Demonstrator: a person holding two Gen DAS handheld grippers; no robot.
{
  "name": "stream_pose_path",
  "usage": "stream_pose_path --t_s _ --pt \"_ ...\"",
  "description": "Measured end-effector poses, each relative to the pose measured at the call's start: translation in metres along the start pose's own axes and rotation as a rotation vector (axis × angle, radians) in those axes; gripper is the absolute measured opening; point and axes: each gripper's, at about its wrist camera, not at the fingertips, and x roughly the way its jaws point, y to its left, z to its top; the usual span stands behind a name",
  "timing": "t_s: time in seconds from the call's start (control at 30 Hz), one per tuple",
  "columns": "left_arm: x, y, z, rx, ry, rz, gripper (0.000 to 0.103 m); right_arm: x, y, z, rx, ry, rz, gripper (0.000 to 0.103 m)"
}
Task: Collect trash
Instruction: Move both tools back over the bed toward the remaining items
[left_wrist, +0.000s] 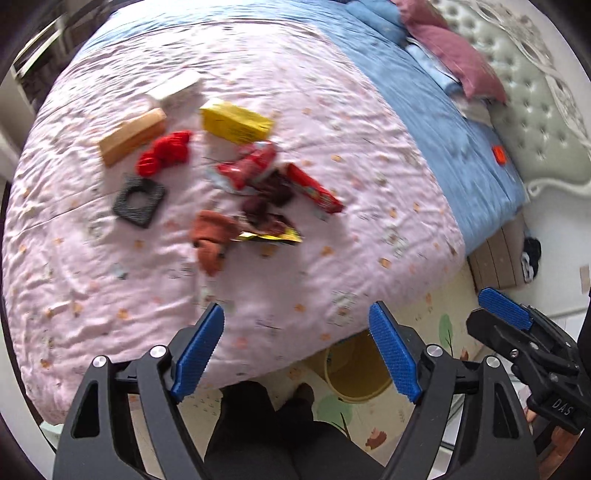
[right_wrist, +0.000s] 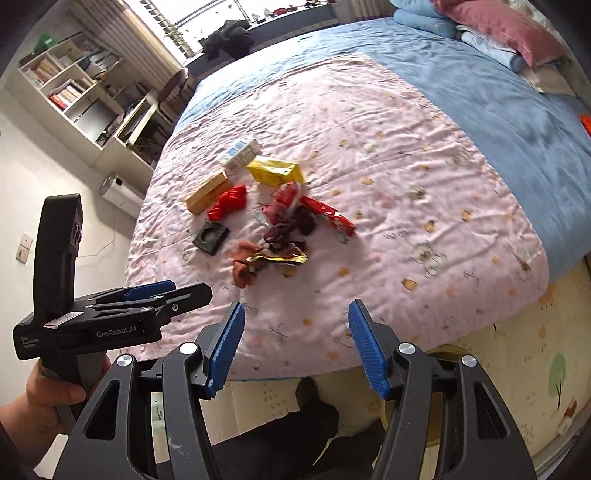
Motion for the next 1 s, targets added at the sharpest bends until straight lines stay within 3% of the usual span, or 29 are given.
stream_pose_path --t_s 0.2,0.43,1.0 --pt "-0.013 0.079 0.014 -0.106 -0.031 0.048 0.08 0.039 0.061 0.022 -0.095 0.018 0.045 0.058" --pt "-0.016 0.127 0.032 -0.198 -0.051 0.088 0.081 0.073 0.097 0.047 -0.174 0.051 0.065 0.057" --pt "0.065 0.179 0.092 -0.34 0.016 0.229 0.08 0.17 0.094 0.124 -0.34 0.222 0.116 0.057"
